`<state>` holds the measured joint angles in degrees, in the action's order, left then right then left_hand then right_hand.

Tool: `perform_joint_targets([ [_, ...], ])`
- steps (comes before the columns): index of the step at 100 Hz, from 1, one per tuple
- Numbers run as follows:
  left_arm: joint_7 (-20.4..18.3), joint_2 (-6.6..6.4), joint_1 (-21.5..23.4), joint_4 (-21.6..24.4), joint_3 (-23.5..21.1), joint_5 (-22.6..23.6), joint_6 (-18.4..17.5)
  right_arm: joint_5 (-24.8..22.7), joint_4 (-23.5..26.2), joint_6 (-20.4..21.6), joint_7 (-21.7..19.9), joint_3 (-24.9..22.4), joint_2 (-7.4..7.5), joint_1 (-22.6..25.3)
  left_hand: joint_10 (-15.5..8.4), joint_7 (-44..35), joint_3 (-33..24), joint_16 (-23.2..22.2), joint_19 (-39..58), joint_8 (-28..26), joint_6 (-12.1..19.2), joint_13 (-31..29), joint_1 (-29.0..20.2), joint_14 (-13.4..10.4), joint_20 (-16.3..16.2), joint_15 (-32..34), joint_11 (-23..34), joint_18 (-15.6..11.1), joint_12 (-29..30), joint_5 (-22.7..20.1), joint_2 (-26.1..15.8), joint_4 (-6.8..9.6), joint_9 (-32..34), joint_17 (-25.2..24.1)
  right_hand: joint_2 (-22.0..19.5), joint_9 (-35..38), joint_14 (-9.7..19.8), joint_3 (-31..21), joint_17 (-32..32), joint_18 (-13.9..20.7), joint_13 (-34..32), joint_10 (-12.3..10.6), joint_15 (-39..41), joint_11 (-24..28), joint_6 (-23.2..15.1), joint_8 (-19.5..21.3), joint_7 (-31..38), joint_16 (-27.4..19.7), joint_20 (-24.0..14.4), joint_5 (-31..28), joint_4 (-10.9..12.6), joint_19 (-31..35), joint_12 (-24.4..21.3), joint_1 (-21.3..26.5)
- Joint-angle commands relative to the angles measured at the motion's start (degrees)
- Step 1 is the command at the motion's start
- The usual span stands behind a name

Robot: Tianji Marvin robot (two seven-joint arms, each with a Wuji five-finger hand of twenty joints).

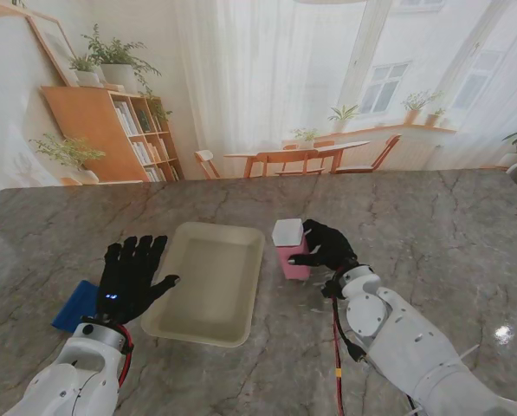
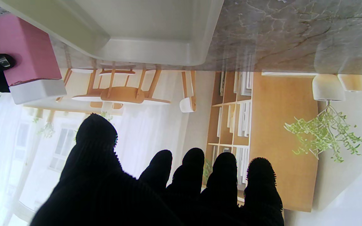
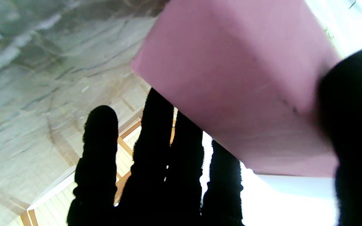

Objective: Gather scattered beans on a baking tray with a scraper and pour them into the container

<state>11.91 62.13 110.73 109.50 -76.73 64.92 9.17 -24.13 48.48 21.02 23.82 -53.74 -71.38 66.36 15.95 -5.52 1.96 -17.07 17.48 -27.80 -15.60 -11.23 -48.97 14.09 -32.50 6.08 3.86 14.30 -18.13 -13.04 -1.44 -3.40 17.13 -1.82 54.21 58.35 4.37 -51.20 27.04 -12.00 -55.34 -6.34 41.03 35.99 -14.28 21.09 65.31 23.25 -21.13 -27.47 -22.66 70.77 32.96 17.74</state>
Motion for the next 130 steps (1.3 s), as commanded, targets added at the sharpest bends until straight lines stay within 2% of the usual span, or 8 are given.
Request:
perform_joint_targets([
  [1, 0.05, 0.22, 0.02, -0.18, 0.28, -0.39, -0.39, -0.70, -1.41, 0.05, -1.47, 0.33, 0.37, 0.66, -0.85, 0.96, 0.23, 0.21, -1.88, -0.83, 0.71, -0.41, -2.23, -1.03, -1.40, -0.57, -0.70, 0.94, -0.16, -0.96, -2.96, 1.50, -0.21, -0.05, -11.01, 3.29, 2.50, -12.40, -0.69, 1.46, 0.87, -11.34, -0.32, 8.83, -19.23, 4.57, 11.83, -0.97, -0.81, -3.11, 2.65, 0.09, 0.39, 11.05],
  [34, 0.36, 0.28, -0.20, -0.39, 0.36, -0.84, -0.71, -2.39, -0.76, 0.43, -3.80, -0.49, 1.79, 2.16, -1.07, 0.90, 0.24, 0.08, -1.56, -1.03, 0.86, -0.92, -2.87, -1.25, -1.88, -0.42, -0.62, 1.10, -0.24, -1.25, -2.75, 1.43, -0.01, 0.19, -9.85, 1.25, 1.17, -13.67, -1.96, 0.85, 2.33, -8.68, -1.23, 7.38, -14.51, 5.82, 9.85, -1.15, -0.64, -0.98, 2.19, -0.65, 0.80, 8.89],
  [45, 0.54, 0.29, -0.20, -0.43, 0.39, -0.88, -0.82, -2.99, -0.01, 0.34, -4.99, -1.09, 2.40, 2.85, -1.26, 0.88, 0.22, 0.05, -1.42, -1.07, 0.90, -1.05, -3.12, -1.36, -2.01, -0.41, -0.60, 1.17, -0.26, -1.36, -2.77, 1.43, 0.08, 0.29, -10.16, -1.63, -0.48, -14.75, -3.24, 0.06, 4.09, -5.96, -1.42, 7.40, -8.53, 7.68, 7.15, -0.84, -0.76, 0.13, 3.11, -0.99, 0.99, 6.31],
  [51, 0.58, 0.29, -0.19, -0.43, 0.39, -0.85, -0.85, -2.88, 0.46, 0.34, -5.89, -1.49, 2.64, 3.27, -1.27, 0.82, 0.22, 0.03, -1.33, -1.11, 0.91, -1.12, -3.26, -1.33, -2.08, -0.40, -0.59, 1.27, -0.27, -1.50, -2.78, 1.42, 0.13, 0.33, -11.24, -4.64, -1.92, -15.70, -4.71, -0.59, 5.95, -3.63, -1.70, 7.34, -3.81, 9.64, 3.67, -0.60, -0.81, 1.21, 5.77, -1.55, 0.45, 3.71],
  [57, 0.65, 0.31, -0.21, -0.47, 0.42, -0.97, -0.86, -2.66, 0.95, 0.36, -6.66, -1.85, 2.82, 3.63, -1.29, 0.81, 0.22, 0.02, -1.26, -1.13, 0.87, -1.17, -3.46, -1.33, -2.14, -0.39, -0.57, 1.30, -0.28, -1.57, -2.75, 1.42, 0.19, 0.33, -12.87, -6.92, -3.32, -15.99, -6.41, -1.27, 7.87, -1.56, -1.95, 7.15, -0.25, 16.62, -1.33, -0.28, -1.11, 1.62, 12.48, -1.92, -0.44, 0.74],
  [60, 0.67, 0.32, -0.21, -0.48, 0.43, -1.04, -0.84, -2.63, 1.19, 0.30, -7.01, -1.98, 2.92, 3.78, -1.31, 0.79, 0.21, 0.00, -1.24, -1.15, 0.86, -1.19, -3.54, -1.32, -2.16, -0.38, -0.56, 1.32, -0.29, -1.64, -2.78, 1.42, 0.21, 0.30, -13.12, -7.89, -3.88, -15.89, -7.11, -1.41, 8.74, -0.74, -2.15, 6.80, 0.83, 17.58, -2.94, -0.27, -1.12, 2.63, 13.23, -2.11, -0.51, -0.06],
  [109, 1.26, 0.45, 0.11, -0.40, 0.44, -1.42, -0.43, -3.21, 3.31, 2.79, -10.85, -3.14, 4.27, 5.08, -1.59, 0.78, 0.34, -0.55, -0.55, -1.24, 1.18, -1.85, -6.30, -0.97, -2.74, -0.02, -0.52, 1.90, -0.33, -1.88, -3.49, 1.17, 0.54, 0.18, -14.49, -25.66, -9.69, -11.88, -17.40, -3.32, 21.72, 8.59, -6.03, -1.18, 13.15, 15.10, -24.50, -0.42, -0.02, 13.78, 13.46, -5.96, -1.37, -5.06],
  [130, 1.50, 0.51, 0.22, -0.39, 0.38, -1.66, -0.42, -3.80, 4.63, 3.15, -12.96, -3.58, 5.00, 5.74, -1.67, 0.74, 0.29, -0.58, -0.53, -1.28, 1.26, -1.89, -7.24, -1.02, -2.78, -0.07, -0.50, 1.85, -0.34, -2.02, -3.72, 1.11, 0.62, 0.18, -16.24, -35.21, -12.98, -9.69, -22.06, -4.10, 28.77, 14.90, -8.67, -7.68, 20.24, 14.82, -39.80, -0.93, 1.30, 18.72, 13.91, -7.67, -2.95, -5.55],
])
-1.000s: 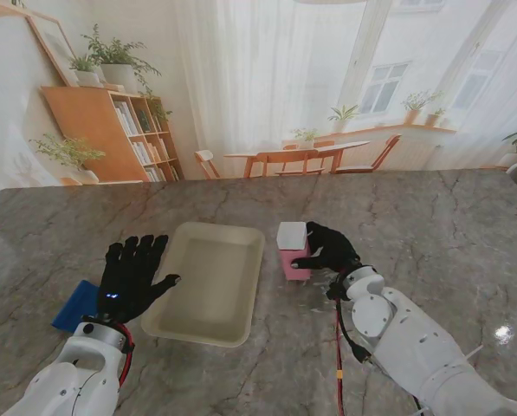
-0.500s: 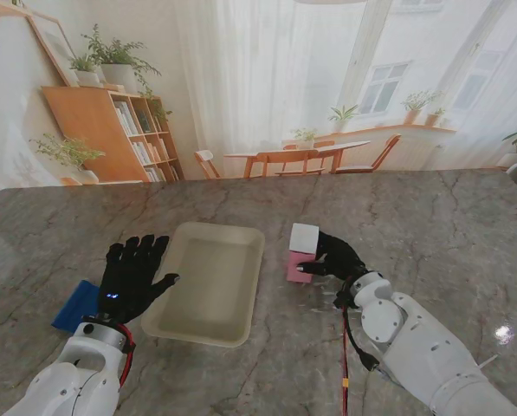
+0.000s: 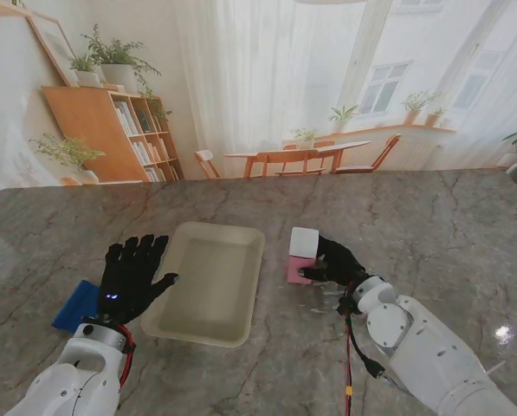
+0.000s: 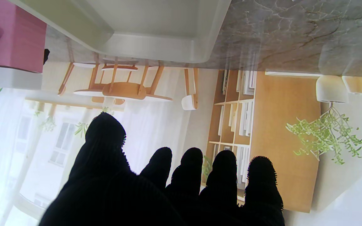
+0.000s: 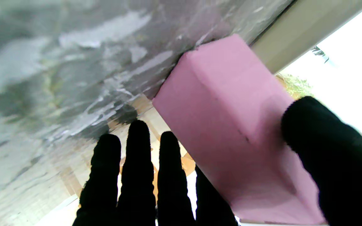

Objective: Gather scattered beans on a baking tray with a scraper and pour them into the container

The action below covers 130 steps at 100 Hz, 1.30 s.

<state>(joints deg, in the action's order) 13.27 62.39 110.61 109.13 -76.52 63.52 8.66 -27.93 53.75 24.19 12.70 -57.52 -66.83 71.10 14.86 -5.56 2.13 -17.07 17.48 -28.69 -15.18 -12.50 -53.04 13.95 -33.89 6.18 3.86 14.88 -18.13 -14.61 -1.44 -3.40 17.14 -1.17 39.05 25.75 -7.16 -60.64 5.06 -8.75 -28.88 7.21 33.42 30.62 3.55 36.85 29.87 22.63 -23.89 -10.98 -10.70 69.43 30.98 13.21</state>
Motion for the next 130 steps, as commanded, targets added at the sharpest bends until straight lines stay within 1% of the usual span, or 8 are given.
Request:
perform_joint_targets([
  [1, 0.14, 0.25, 0.35, -0.02, 0.17, -0.26, 0.09, 0.02, -0.58, -0.03, -1.97, 0.17, 0.48, 1.03, -0.57, 0.79, 0.13, -0.58, -0.53, -0.39, 0.83, -0.64, -3.22, -0.94, -1.39, -0.16, -0.49, 1.27, -0.34, -0.42, -3.73, 1.10, 0.64, -0.48, -1.26, -3.18, -1.67, -0.09, -0.36, -7.39, 2.73, 1.78, -1.23, -2.67, 3.03, -0.83, -5.21, -0.35, 4.15, 2.55, 1.98, -6.43, -1.04, -1.10],
  [24, 0.19, 0.25, 0.38, -0.04, 0.12, -0.33, -0.05, 0.18, 3.02, -0.92, -6.71, -1.66, 1.72, 2.38, -0.55, 0.78, 0.36, -0.59, -0.60, -0.41, 0.96, -0.58, -3.37, -1.03, -1.38, -0.21, -0.51, 1.23, -0.34, -0.47, -3.82, 1.01, 0.62, -0.57, -4.66, -12.82, -5.14, 4.32, -4.64, -8.15, 10.32, 10.25, -4.47, -9.99, 13.14, 5.43, -21.45, -1.24, 5.69, 6.10, 2.68, -8.60, -1.73, -1.95],
  [45, 0.15, 0.26, 0.50, 0.01, 0.01, -0.35, -0.03, -2.66, 7.55, -1.49, -8.75, -4.54, 2.94, 4.30, -0.42, 0.84, 0.45, -0.54, -0.75, -0.39, 0.78, -0.38, -3.08, -1.02, -1.33, -0.32, -0.55, 1.21, -0.32, -0.36, -3.66, 1.02, 0.48, -0.73, -6.90, -17.53, -7.00, 7.57, -7.38, -8.35, 14.64, 13.81, -7.14, -15.50, 18.05, -5.15, -32.02, -2.43, 6.02, 2.80, 2.80, -10.44, -2.73, -2.53],
  [49, 0.17, 0.26, 0.55, 0.05, -0.02, -0.33, 0.00, -3.44, 8.56, -1.67, -9.17, -5.29, 3.21, 4.77, -0.44, 0.86, 0.49, -0.53, -0.79, -0.39, 0.80, -0.31, -2.91, -1.03, -1.31, -0.34, -0.59, 1.20, -0.30, -0.31, -3.60, 1.03, 0.37, -0.77, -7.34, -18.00, -7.22, 8.10, -7.73, -8.47, 15.15, 14.26, -7.51, -16.45, 18.91, -11.45, -31.79, -2.63, 6.01, 2.31, 2.82, -10.64, -2.83, -2.76],
  [61, 0.24, 0.26, 0.75, 0.17, -0.15, -0.13, 0.14, -5.61, 11.89, -2.38, -11.10, -7.93, 4.08, 6.44, -0.28, 0.93, 0.63, -0.49, -0.95, -0.35, 0.44, -0.09, -1.96, -0.96, -1.26, -0.42, -0.59, 1.24, -0.29, -0.21, -3.00, 1.10, 0.32, -0.90, -8.13, -18.69, -7.78, 9.25, -8.41, -8.61, 16.25, 15.16, -8.34, -17.91, 19.95, -13.65, -32.36, -2.97, 6.21, 2.05, 2.74, -11.10, -3.61, -2.97],
  [91, 0.69, 0.41, 1.43, 0.44, -0.75, -0.44, 0.57, -16.99, 26.31, -6.42, -14.60, -20.02, 6.16, 15.89, -0.05, 1.06, 0.39, 0.14, -2.15, -0.20, 0.19, 1.06, 0.43, -1.17, -0.66, -1.15, -0.70, 1.08, -0.17, -0.03, -2.45, 1.35, 0.07, -1.27, -9.02, -17.70, -8.09, 10.69, -9.03, -8.43, 17.69, 14.23, -11.03, -18.75, 18.56, -14.37, -30.94, -4.28, 6.74, 1.84, 3.07, -12.03, -4.11, -2.57],
  [112, 2.65, 0.91, 1.29, 0.10, -0.78, -2.96, 0.12, -20.77, 36.04, -11.50, -8.61, -25.10, 5.11, 22.04, 0.71, 1.18, 0.10, 3.02, -6.43, 0.02, 0.03, 0.85, 2.41, -0.47, 4.03, -1.92, -0.76, 4.92, 0.41, 0.24, -3.14, 1.57, 1.24, 0.98, -8.09, -12.78, -6.44, 9.29, -7.30, -7.82, 14.95, 11.04, -12.08, -17.57, 15.48, 0.28, -27.36, -5.22, 7.44, 3.77, 3.18, -12.17, -5.28, -2.37],
  [130, 4.89, 1.28, 1.28, -0.23, -0.93, -4.29, -1.02, -19.69, 41.37, -15.34, -0.57, -24.56, 3.30, 24.71, 0.87, 1.07, 0.18, 3.92, -7.30, 0.02, -0.07, 0.54, 3.51, -0.25, 6.90, -1.56, -0.63, 6.81, 0.54, 0.06, -3.89, 1.58, 1.88, 2.49, -7.55, -7.57, -4.40, 8.52, -4.40, -6.35, 10.66, 8.02, -12.77, -16.80, 12.14, 2.74, -24.60, -5.68, 8.30, 0.74, 3.17, -12.87, -5.81, -2.21],
])
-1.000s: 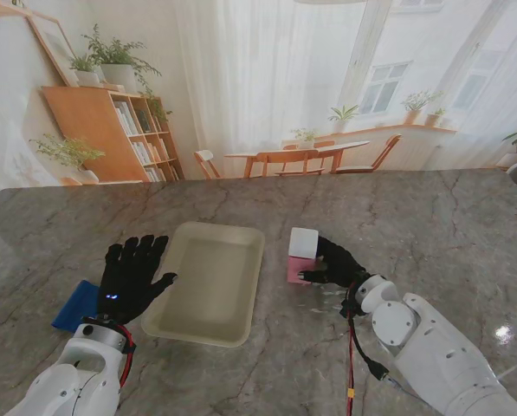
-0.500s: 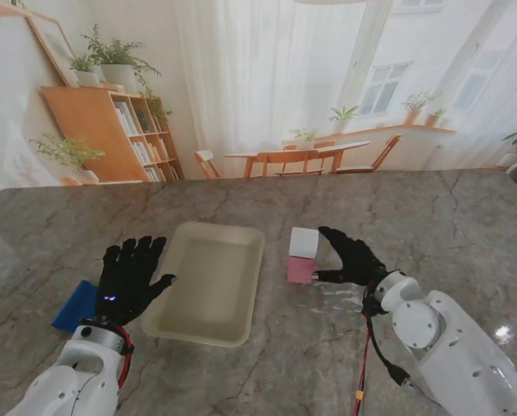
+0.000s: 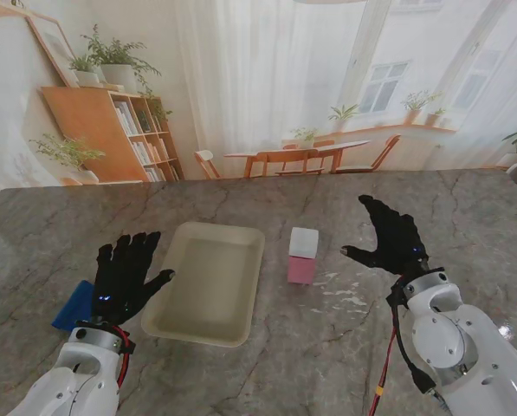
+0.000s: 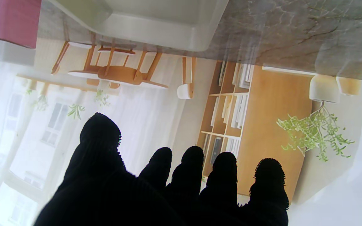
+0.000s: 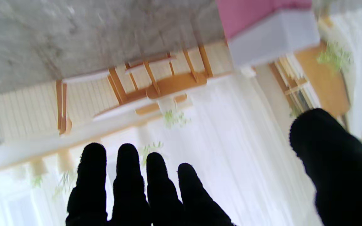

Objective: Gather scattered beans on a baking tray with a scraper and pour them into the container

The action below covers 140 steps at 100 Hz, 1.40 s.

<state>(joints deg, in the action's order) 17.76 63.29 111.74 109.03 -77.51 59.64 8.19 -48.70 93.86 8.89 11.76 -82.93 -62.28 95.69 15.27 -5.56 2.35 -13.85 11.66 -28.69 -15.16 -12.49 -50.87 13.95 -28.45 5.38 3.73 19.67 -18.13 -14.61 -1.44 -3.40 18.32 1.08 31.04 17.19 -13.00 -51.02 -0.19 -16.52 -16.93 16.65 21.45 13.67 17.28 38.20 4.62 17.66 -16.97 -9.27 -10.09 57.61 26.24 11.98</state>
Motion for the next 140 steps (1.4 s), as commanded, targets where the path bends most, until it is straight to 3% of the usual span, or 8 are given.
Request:
perform_joint_targets([
  [1, 0.53, 0.39, 0.14, -0.17, 0.04, -0.46, -0.64, 1.23, 1.41, -0.15, 0.74, 0.96, -1.33, 0.17, 0.41, 1.05, -0.04, 0.68, -1.44, 0.01, -0.01, 0.39, 1.40, -0.37, 1.51, -0.70, -0.47, 1.99, 0.53, 0.01, -3.95, 1.58, 0.77, 0.32, 0.45, 1.35, 1.50, -1.12, 1.15, 1.53, -1.63, -1.65, -0.75, 0.25, -1.89, 1.42, 0.81, -0.69, 1.39, -1.33, 2.55, -1.00, -1.06, -1.02],
  [19, 4.41, 1.16, -1.32, -2.17, -0.13, -4.06, -4.27, 5.04, 3.53, -2.00, 3.97, 3.64, -2.54, 1.08, 0.35, 0.55, -0.06, 0.33, 1.87, -0.19, -0.14, -2.36, 2.71, -0.92, 1.21, 0.34, 0.09, 2.06, 0.28, -1.23, -6.23, 1.59, 2.73, 4.34, -2.70, 9.41, 4.29, 1.38, 7.04, 1.78, -10.34, -5.93, -2.13, 0.10, -6.46, 0.29, 4.13, -0.10, 1.77, -7.17, 2.81, -1.61, -1.69, -2.77],
  [27, 5.76, 1.57, -2.52, -3.54, -0.14, -6.42, -6.81, 8.93, 2.55, -2.01, 6.35, 5.44, -3.48, 0.58, -0.08, 0.24, 0.03, 0.03, 4.14, -0.34, 0.12, -4.27, 3.27, -1.13, 0.93, 0.92, 0.39, 2.76, 0.08, -2.00, -7.03, 1.56, 3.98, 6.75, -7.42, 13.79, 4.33, 5.73, 8.53, 1.07, -12.88, -6.69, -3.31, -0.04, -8.27, -0.97, 6.16, 0.83, 0.97, -10.77, 3.76, -2.57, -1.43, -1.28],
  [35, 6.36, 2.18, -3.98, -5.11, 0.00, -10.96, -10.50, 12.71, 0.86, -2.14, 8.73, 7.00, -4.50, -0.23, -0.46, 0.09, -0.04, -0.48, 8.15, -0.50, 0.84, -6.49, 3.73, -1.45, 1.16, 1.27, 0.71, 3.28, -0.44, -2.64, -7.19, 1.56, 6.30, 8.42, -8.35, 16.56, 4.02, 6.89, 9.20, 0.14, -14.55, -7.22, -3.75, -0.25, -9.22, -1.72, 7.31, 1.27, 0.17, -13.37, 4.26, -3.23, -1.42, 0.29],
  [58, 3.77, 3.17, -8.31, -8.97, 1.06, -21.70, -18.55, 17.68, -2.33, -3.30, 6.73, 7.92, -4.87, -1.16, -1.23, -0.03, -0.14, -0.94, 10.28, -0.43, 1.73, -8.55, 2.86, -1.42, 1.97, 1.24, 0.76, 2.79, -0.41, -3.95, -6.51, 1.63, 8.05, 7.56, -10.52, 19.29, 4.14, 9.73, 10.50, -1.69, -16.38, -7.81, -5.05, -1.37, -10.40, -2.75, 8.72, 2.35, -2.16, -15.38, 4.78, -4.81, -0.94, 1.45],
  [76, 0.51, 3.38, -10.15, -10.72, 1.81, -27.39, -20.18, 20.99, -2.70, -4.95, 5.35, 7.50, -5.12, -0.78, -1.49, -0.04, -0.08, -1.35, 10.95, -0.23, 2.48, -9.90, 2.74, -0.85, 1.54, 1.46, 0.79, 6.31, -0.33, -4.65, -6.03, 1.65, 9.15, 7.59, -10.95, 18.80, 3.77, 10.63, 10.25, -2.88, -15.75, -7.76, -5.03, -1.78, -10.49, -2.87, 8.73, 3.06, -3.41, -14.55, 4.89, -5.48, -0.60, 1.71],
  [91, 0.90, 3.55, -10.43, -11.46, 1.66, -27.98, -20.88, 21.94, -2.14, -5.84, 4.68, 6.73, -5.12, 0.23, -1.71, 0.03, -0.05, -1.75, 11.39, -0.11, 2.79, -10.03, 3.18, -0.30, 0.56, 1.47, 0.68, 7.91, -0.29, -4.61, -6.30, 1.66, 8.99, 6.99, -10.41, 18.48, 3.65, 10.64, 10.32, -3.02, -15.40, -7.65, -5.06, -2.02, -10.73, -2.92, 8.68, 3.38, -4.30, -14.14, 4.98, -5.62, -0.45, 1.83],
  [140, 0.75, 3.57, -10.82, -12.11, 1.91, -28.47, -21.40, 21.61, -1.31, -6.28, 4.56, 6.80, -5.06, 0.77, -2.05, -0.03, -0.11, -3.04, 11.68, -0.03, 3.01, -10.22, 2.94, 0.48, -1.80, 1.79, 0.61, 8.28, -0.28, -4.77, -6.40, 1.65, 8.87, 6.14, -9.71, 18.20, 3.65, 9.68, 10.42, -2.97, -14.99, -7.53, -4.83, -2.05, -10.51, -2.88, 8.88, 3.83, -6.27, -13.97, 4.89, -6.48, 0.00, 1.73],
])
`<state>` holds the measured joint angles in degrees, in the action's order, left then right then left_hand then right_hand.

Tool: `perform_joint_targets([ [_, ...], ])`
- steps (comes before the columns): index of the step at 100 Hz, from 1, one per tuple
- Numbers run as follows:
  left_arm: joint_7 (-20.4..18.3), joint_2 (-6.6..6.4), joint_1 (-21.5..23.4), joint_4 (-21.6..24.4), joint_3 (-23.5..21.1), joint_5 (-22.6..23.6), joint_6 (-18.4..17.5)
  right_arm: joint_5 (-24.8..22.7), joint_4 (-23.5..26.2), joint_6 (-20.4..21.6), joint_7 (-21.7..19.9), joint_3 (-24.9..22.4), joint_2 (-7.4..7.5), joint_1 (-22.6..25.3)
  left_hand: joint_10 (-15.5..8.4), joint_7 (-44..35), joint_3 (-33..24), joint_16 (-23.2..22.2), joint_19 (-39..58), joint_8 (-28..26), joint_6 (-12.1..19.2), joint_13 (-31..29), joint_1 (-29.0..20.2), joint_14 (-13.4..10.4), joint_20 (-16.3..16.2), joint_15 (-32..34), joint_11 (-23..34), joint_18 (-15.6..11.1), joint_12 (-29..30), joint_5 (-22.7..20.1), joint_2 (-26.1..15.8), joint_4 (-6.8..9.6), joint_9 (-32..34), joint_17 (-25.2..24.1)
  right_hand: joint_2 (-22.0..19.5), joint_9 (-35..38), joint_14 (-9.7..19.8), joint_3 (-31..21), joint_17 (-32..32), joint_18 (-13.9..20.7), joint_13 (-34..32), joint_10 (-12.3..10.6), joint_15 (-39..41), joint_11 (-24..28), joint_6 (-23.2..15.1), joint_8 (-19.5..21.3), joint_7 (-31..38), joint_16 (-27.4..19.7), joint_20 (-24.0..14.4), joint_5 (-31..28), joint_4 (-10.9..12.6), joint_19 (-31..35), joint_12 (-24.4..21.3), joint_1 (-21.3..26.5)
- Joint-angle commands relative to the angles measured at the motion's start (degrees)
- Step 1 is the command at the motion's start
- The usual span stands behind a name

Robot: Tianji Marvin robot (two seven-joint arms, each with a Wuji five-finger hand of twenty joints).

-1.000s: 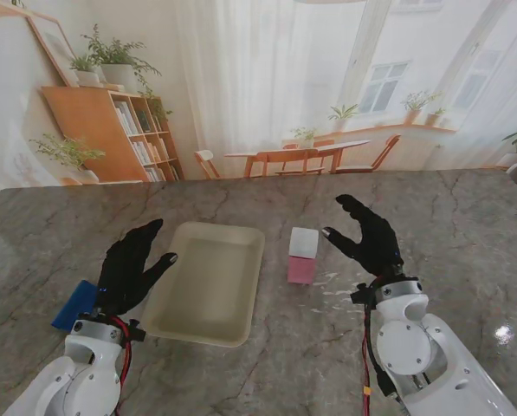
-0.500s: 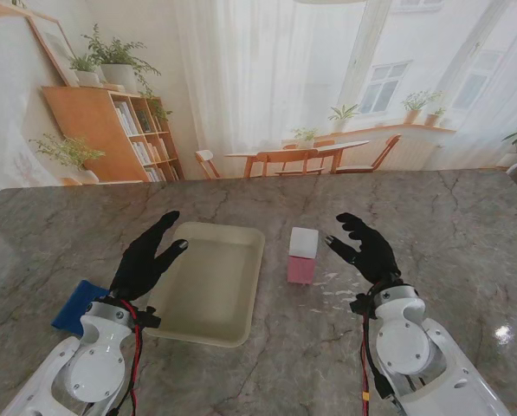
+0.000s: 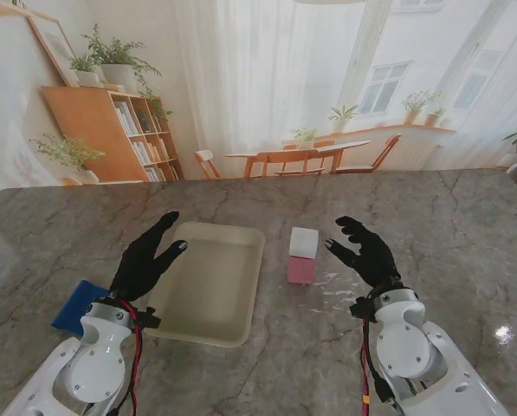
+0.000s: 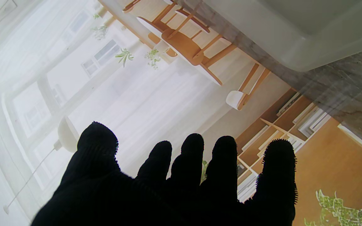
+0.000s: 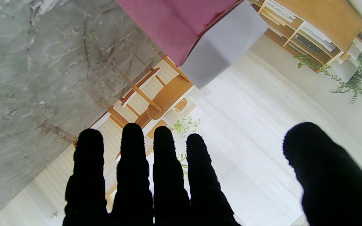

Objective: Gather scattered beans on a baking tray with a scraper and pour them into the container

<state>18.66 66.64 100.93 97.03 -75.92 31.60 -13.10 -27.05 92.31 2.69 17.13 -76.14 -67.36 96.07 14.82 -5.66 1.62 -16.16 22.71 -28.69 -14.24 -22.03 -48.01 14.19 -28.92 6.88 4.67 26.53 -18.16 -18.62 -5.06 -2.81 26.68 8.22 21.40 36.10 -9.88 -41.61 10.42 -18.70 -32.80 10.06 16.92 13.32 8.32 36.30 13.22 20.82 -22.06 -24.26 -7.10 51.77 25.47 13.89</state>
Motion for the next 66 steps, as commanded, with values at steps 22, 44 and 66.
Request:
perform_joint_targets([
  [22, 0.00, 0.18, 0.01, -0.02, 0.52, 0.04, -0.27, -0.50, 0.50, 0.17, -0.66, -0.17, 0.07, 0.70, -1.61, 0.12, 0.63, -1.07, 0.46, 0.01, 2.16, -0.87, -0.15, 0.35, -1.92, 0.40, -0.36, 1.16, -0.23, -0.62, -2.89, 1.04, 0.35, -1.08, 0.17, -0.59, 0.51, 0.02, -0.20, -0.71, 1.07, -1.01, -0.26, -1.66, -1.53, -0.97, 0.39, 0.69, -1.73, 0.85, 1.86, -0.94, 0.88, -0.16],
  [44, -0.06, 0.11, -0.05, -0.12, 0.58, 0.46, -0.21, -0.33, 0.50, 0.22, -1.02, -0.26, 0.11, 0.76, -1.58, 0.08, 0.65, -1.36, 0.45, 0.02, 2.18, -1.21, -0.28, 0.43, -2.44, 0.56, -0.35, 1.05, -0.23, -0.70, -2.91, 1.03, 0.40, -1.03, 0.30, -0.64, 0.45, -0.21, -0.24, -0.73, 1.19, -0.95, -0.20, -1.69, -1.48, -0.98, 0.40, 0.69, -2.14, 0.90, 1.81, -1.19, 0.93, -0.19],
  [66, -0.06, 0.08, -0.01, -0.09, 0.57, 0.70, 0.01, -0.22, 0.49, 0.17, -0.81, -0.27, 0.05, 0.72, -1.61, 0.09, 0.68, -1.67, 0.42, 0.04, 2.13, -1.46, -0.31, 0.53, -2.94, 0.71, -0.38, 0.64, -0.20, -0.70, -2.93, 1.02, 0.34, -1.15, 0.32, -0.63, 0.49, -0.29, -0.30, -0.58, 1.24, -0.87, -0.14, -1.68, -1.47, -0.98, 0.44, 0.68, -2.43, 0.84, 1.78, -1.37, 0.97, -0.21],
])
